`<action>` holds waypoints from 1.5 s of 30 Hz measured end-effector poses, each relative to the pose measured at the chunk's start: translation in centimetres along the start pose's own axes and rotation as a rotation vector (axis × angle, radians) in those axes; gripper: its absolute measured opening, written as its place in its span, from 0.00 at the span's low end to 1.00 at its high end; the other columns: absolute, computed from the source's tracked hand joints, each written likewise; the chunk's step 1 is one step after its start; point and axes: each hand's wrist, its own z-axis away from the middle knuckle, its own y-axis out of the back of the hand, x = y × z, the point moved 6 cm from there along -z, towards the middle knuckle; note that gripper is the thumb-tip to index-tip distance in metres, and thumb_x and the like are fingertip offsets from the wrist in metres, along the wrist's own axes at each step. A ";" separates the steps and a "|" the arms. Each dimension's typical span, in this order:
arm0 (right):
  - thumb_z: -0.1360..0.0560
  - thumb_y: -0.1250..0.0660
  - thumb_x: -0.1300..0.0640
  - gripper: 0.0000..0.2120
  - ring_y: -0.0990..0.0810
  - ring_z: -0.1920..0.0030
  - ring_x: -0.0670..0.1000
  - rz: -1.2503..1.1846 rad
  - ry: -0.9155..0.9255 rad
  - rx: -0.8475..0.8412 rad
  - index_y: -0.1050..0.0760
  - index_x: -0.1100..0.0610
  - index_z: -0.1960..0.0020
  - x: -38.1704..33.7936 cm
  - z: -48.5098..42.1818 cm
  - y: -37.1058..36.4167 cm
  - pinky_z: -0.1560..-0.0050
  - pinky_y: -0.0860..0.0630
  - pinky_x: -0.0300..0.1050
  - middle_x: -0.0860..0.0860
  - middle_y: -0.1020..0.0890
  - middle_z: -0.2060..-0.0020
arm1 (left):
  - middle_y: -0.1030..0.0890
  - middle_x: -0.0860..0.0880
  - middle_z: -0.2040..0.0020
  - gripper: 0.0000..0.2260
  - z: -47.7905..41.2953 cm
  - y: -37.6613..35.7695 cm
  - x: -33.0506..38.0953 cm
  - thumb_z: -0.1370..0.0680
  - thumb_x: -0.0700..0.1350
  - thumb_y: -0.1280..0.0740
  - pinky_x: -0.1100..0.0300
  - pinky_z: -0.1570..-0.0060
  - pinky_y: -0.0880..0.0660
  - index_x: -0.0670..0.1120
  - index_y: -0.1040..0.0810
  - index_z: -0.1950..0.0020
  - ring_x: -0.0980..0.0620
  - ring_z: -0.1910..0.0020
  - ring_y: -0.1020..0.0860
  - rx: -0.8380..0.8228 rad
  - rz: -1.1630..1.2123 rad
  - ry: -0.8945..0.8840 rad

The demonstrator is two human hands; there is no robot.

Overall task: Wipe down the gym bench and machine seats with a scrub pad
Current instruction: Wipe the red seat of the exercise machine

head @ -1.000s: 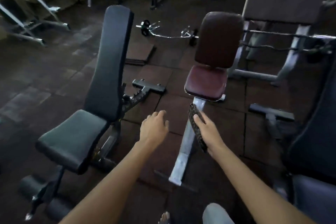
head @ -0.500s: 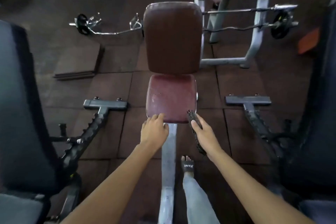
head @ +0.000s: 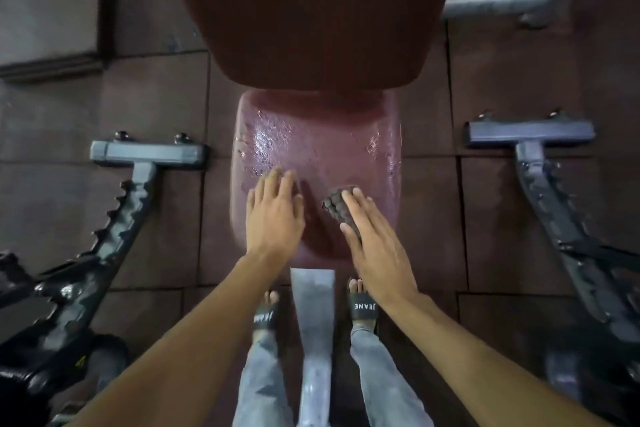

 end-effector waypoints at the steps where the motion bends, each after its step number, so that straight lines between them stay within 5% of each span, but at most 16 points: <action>1: 0.16 0.45 0.50 0.25 0.45 0.21 0.46 0.045 0.033 0.024 0.44 0.47 0.21 0.7 -0.4 -0.9 0.24 0.44 0.42 0.45 0.41 0.21 | 0.35 0.43 0.24 0.21 -1.0 -0.7 -0.7 0.19 0.45 0.39 0.43 0.25 0.44 0.45 0.33 0.26 0.41 0.24 0.40 0.028 -0.020 -0.009; 4: 0.17 0.47 0.50 0.24 0.41 0.22 0.51 0.282 0.160 0.087 0.44 0.49 0.21 2.6 -0.3 -3.2 0.25 0.38 0.49 0.48 0.39 0.22 | 0.39 0.46 0.22 0.22 -2.7 -2.5 -2.9 0.18 0.47 0.42 0.42 0.24 0.52 0.47 0.37 0.23 0.44 0.22 0.44 0.101 -0.090 -0.033; 10: 0.17 0.46 0.50 0.24 0.40 0.22 0.54 0.593 0.306 0.104 0.41 0.49 0.21 1.2 -4.5 -5.0 0.24 0.41 0.56 0.49 0.40 0.21 | 0.44 0.46 0.20 0.24 -2.8 -5.1 -4.4 0.17 0.50 0.51 0.44 0.23 0.52 0.47 0.43 0.21 0.46 0.21 0.49 0.151 -0.052 -0.056; 14: 0.17 0.48 0.49 0.25 0.45 0.21 0.56 0.524 0.025 0.192 0.44 0.49 0.21 2.3 -11.8 -1.0 0.23 0.46 0.59 0.50 0.44 0.20 | 0.45 0.46 0.20 0.24 -2.8 -5.1 -4.6 0.17 0.50 0.50 0.45 0.23 0.53 0.48 0.43 0.20 0.47 0.21 0.49 0.167 -0.033 -0.054; 18: 0.15 0.51 0.48 0.24 0.53 0.20 0.55 0.261 -0.286 0.302 0.49 0.47 0.20 5.1 -8.8 0.6 0.22 0.45 0.59 0.50 0.50 0.19 | 0.44 0.46 0.20 0.24 -2.8 -5.1 -4.6 0.16 0.51 0.51 0.43 0.23 0.51 0.48 0.43 0.21 0.46 0.21 0.49 0.162 -0.026 -0.073; 22: 0.16 0.50 0.47 0.24 0.47 0.20 0.57 0.434 -0.069 0.187 0.44 0.47 0.21 0.2 -4.4 -4.8 0.23 0.44 0.57 0.49 0.44 0.20 | 0.38 0.46 0.22 0.22 -3.2 -4.5 -4.9 0.17 0.50 0.47 0.43 0.25 0.45 0.48 0.37 0.23 0.45 0.22 0.42 0.208 -0.011 -0.076; 26: 0.16 0.49 0.49 0.23 0.43 0.21 0.56 0.492 0.100 0.165 0.42 0.47 0.22 -1.6 -12.6 -4.4 0.24 0.42 0.56 0.49 0.41 0.21 | 0.41 0.47 0.21 0.23 -4.5 -4.3 -4.8 0.17 0.51 0.48 0.44 0.24 0.48 0.46 0.39 0.22 0.47 0.22 0.45 0.213 0.001 -0.096; 29: 0.16 0.50 0.49 0.23 0.44 0.21 0.57 0.503 0.005 0.231 0.41 0.48 0.22 0.9 -16.9 -0.6 0.24 0.42 0.58 0.50 0.42 0.21 | 0.45 0.47 0.20 0.24 -4.9 -4.6 -4.6 0.17 0.51 0.50 0.45 0.23 0.51 0.46 0.43 0.21 0.49 0.21 0.49 0.192 -0.025 -0.106; 33: 0.15 0.51 0.48 0.23 0.49 0.20 0.57 0.294 -0.295 0.376 0.45 0.47 0.21 4.1 -11.6 1.0 0.23 0.44 0.58 0.51 0.46 0.20 | 0.47 0.48 0.19 0.25 -4.8 -4.8 -4.7 0.16 0.51 0.51 0.45 0.23 0.53 0.47 0.46 0.20 0.50 0.20 0.52 0.180 -0.038 -0.096; 39: 0.17 0.47 0.50 0.23 0.41 0.22 0.58 0.508 0.170 0.188 0.38 0.48 0.23 -2.1 -14.6 -4.4 0.25 0.41 0.56 0.49 0.37 0.22 | 0.46 0.48 0.20 0.25 -4.9 -5.0 -4.7 0.17 0.51 0.50 0.45 0.23 0.52 0.47 0.45 0.20 0.50 0.20 0.51 0.188 -0.046 -0.088; 45: 0.16 0.50 0.50 0.23 0.43 0.22 0.59 0.451 -0.140 0.317 0.42 0.49 0.22 1.9 -18.5 1.1 0.25 0.40 0.59 0.51 0.39 0.22 | 0.45 0.48 0.20 0.25 -4.8 -4.9 -4.6 0.17 0.51 0.50 0.44 0.23 0.51 0.47 0.44 0.20 0.50 0.20 0.50 0.193 -0.051 -0.094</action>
